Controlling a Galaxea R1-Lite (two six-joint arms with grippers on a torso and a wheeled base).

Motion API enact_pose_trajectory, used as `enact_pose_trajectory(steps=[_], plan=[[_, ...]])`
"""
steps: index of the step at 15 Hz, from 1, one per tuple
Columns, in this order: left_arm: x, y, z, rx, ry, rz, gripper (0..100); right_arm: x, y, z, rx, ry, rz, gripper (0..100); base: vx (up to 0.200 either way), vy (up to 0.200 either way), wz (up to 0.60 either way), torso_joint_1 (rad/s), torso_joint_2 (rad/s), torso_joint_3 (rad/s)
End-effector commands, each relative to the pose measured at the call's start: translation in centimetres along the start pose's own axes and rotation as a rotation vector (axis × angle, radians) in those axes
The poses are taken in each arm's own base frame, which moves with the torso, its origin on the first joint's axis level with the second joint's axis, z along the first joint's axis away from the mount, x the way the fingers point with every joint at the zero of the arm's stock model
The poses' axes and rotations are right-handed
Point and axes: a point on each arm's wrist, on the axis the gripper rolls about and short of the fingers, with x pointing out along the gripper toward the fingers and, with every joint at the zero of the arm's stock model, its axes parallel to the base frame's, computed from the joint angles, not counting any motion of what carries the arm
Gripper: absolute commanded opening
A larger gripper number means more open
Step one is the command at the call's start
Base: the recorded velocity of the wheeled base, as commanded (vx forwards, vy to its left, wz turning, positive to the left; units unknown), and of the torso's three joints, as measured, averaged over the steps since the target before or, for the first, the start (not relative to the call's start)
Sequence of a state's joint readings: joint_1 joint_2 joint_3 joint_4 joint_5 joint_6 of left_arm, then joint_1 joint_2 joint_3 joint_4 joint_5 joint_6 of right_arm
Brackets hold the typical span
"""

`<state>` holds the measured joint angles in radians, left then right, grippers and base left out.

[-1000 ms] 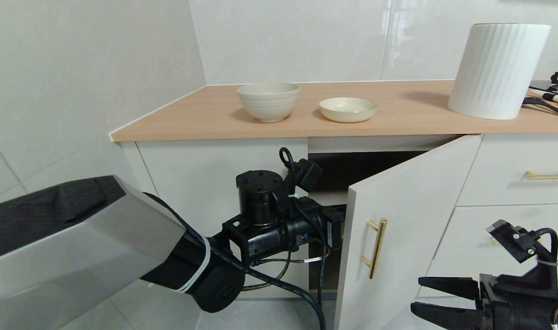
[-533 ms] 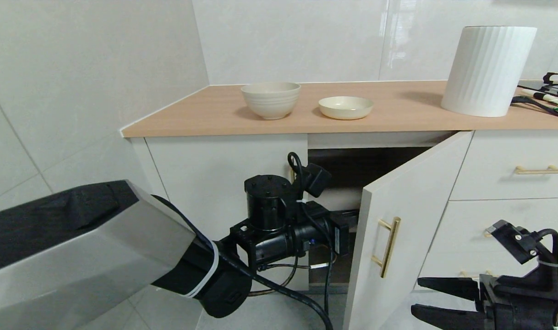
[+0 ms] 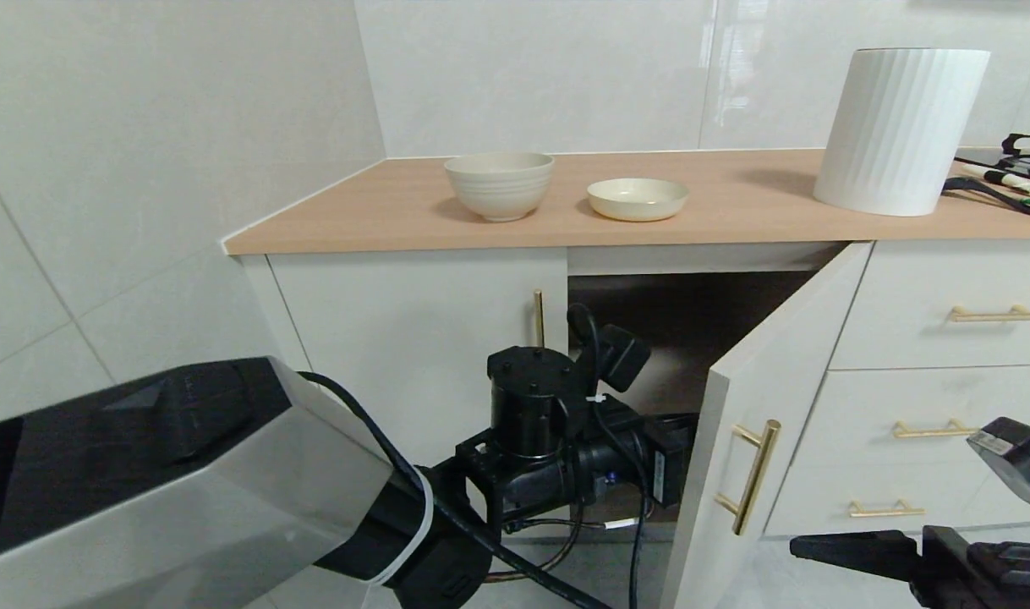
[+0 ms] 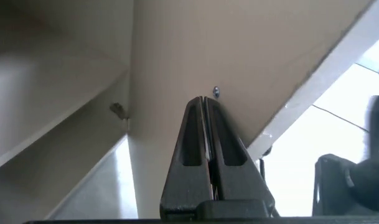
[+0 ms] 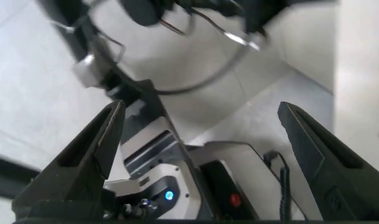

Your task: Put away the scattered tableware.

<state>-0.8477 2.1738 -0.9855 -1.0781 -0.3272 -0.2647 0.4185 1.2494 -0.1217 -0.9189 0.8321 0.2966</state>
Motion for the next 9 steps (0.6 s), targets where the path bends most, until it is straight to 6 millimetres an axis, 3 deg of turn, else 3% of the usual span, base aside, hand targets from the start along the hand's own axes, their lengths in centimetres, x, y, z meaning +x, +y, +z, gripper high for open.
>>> enact_pose_trajectory(steps=[1,6,7,9], plan=[[0.7,-1.8,-0.2,0.006,0.005,-0.038,0,-1.0,1.9,0.5,-0.075,-0.049,0.053,100,0.0,0.0,0.0,0.0,0.0,0.0],[4.6,-8.1,-1.5,0.028,0.025,-0.172,0,-3.5,6.1,2.8,-0.258,-0.208,0.161,100,0.0,0.0,0.0,0.0,0.0,0.0],[4.9,-9.7,-1.6,0.033,0.02,-0.203,0,-4.2,6.8,3.2,-0.256,-0.219,0.169,100,0.0,0.0,0.0,0.0,0.0,0.0],[4.6,-10.8,-1.0,0.036,-0.014,-0.215,0,-4.8,7.6,3.1,-0.248,-0.176,0.224,100,0.0,0.0,0.0,0.0,0.0,0.0]])
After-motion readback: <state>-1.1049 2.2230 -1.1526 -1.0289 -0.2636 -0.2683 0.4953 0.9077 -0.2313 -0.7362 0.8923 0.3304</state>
